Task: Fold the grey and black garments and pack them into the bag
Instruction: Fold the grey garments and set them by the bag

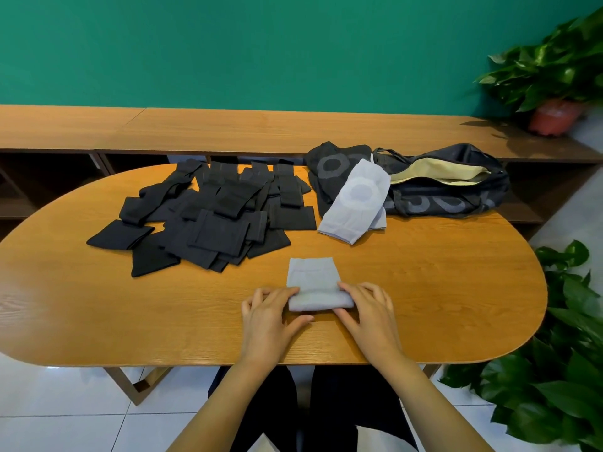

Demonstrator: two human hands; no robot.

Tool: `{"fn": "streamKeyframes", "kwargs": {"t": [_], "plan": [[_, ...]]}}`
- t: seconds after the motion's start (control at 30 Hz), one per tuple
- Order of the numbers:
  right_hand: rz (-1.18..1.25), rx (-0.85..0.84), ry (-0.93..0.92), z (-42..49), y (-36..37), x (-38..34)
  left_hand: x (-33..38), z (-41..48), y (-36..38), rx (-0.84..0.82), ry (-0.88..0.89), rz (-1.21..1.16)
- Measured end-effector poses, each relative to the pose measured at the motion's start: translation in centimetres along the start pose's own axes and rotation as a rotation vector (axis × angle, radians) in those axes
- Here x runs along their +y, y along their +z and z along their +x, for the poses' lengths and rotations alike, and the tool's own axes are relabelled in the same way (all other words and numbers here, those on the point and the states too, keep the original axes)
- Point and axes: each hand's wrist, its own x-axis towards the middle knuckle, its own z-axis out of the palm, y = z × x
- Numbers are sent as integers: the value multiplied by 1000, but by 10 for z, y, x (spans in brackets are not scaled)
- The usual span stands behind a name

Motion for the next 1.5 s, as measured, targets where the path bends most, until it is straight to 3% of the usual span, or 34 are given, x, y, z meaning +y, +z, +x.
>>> {"fn": "streamKeyframes", "kwargs": {"t": [0.33,0.57,0.77,0.97,1.03,1.1,1.2,1.27,1.37,1.5], "plan": [[63,-29,64,4,0,-10,3,0,-3,86,-153,-26],[87,-35,209,11,-1,-12,7,7,-4,148,-205,5],[56,85,170,23,5,-12,8,17,-5,142,-246,-14],[17,56,262,33,6,-16,10,27,-9,62,-307,94],[-5,22,302,36,6,-17,8,27,-8,81,-221,141],[-17,39,297,35,8,-20,5,25,-5,121,-7,99],[-73,151,147,28,10,-24,1,20,0,102,270,83],[-135,74,-19,21,11,-27,-1,16,0,48,306,116],[-228,-181,-232,10,15,-27,-5,11,-1,-119,271,225],[-294,-383,-191,7,19,-21,-9,8,-2,-340,200,234]]}}
